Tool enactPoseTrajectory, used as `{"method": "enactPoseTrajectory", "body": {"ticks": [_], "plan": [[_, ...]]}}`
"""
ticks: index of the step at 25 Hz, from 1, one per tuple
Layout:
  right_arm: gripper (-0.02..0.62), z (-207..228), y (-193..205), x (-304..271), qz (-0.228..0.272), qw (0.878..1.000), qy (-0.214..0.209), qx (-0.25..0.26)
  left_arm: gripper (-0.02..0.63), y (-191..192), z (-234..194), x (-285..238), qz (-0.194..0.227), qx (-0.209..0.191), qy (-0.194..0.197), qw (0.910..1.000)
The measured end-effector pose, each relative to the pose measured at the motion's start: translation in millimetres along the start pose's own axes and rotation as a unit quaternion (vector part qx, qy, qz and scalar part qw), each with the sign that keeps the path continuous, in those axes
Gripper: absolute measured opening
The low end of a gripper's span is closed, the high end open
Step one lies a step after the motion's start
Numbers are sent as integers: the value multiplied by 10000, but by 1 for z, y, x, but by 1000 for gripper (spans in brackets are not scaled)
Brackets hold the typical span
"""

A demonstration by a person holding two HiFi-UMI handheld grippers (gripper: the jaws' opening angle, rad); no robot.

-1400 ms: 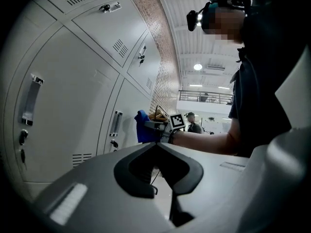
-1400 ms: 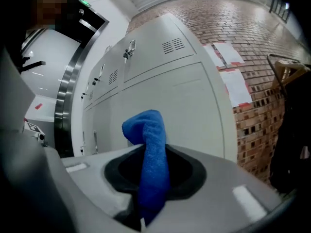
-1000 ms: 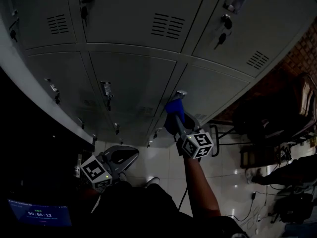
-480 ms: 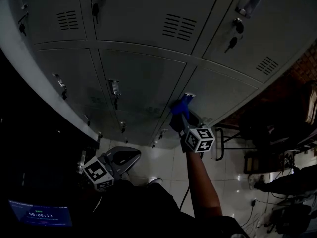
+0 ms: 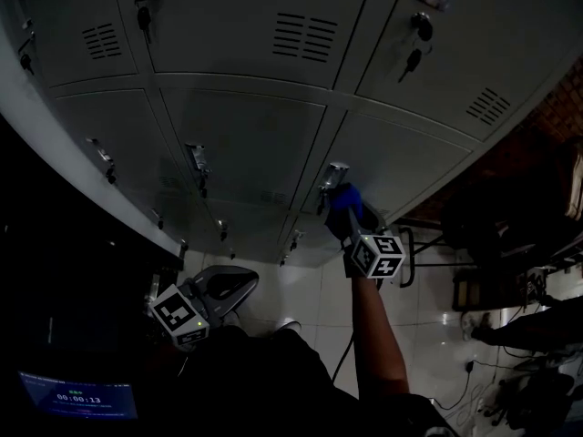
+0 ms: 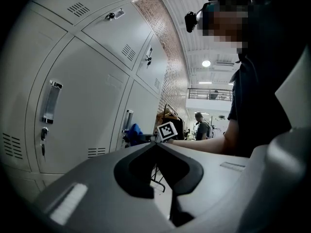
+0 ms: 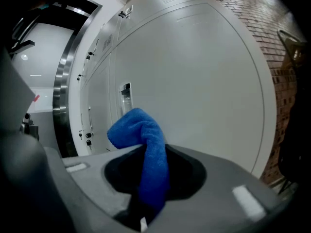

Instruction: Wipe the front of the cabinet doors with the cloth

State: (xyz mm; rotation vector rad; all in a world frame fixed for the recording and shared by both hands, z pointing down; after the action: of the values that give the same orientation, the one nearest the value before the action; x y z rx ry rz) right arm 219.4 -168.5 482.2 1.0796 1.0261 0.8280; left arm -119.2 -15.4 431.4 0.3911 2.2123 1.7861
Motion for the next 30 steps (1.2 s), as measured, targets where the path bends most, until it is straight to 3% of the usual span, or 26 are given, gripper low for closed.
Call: {"method": "enactPoseTrajectory", "body": {"ticks": [21, 26, 30], "plan": [[81, 120, -2, 60, 88, 9911, 1297, -272, 2, 14, -4, -46, 59, 10, 242, 9997], [81, 113, 1, 69, 132, 9915, 1289, -76, 2, 23, -5, -40, 111, 137, 251, 9995], [81, 76, 6, 74, 331, 9950, 939, 27, 2, 26, -10, -34, 139, 101, 243, 9996]]}}
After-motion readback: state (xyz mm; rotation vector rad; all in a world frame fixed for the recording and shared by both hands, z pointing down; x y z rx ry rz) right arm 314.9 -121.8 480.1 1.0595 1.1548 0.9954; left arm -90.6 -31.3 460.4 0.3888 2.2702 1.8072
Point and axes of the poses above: the fingertips, and each gripper's own axes: x backward along the fingers, z to its right, y out of its underside, the point moved 10 cm from there along x, backward along the fingers, and after that the axes turned 6 degrees about y, right-handed, at the moved point
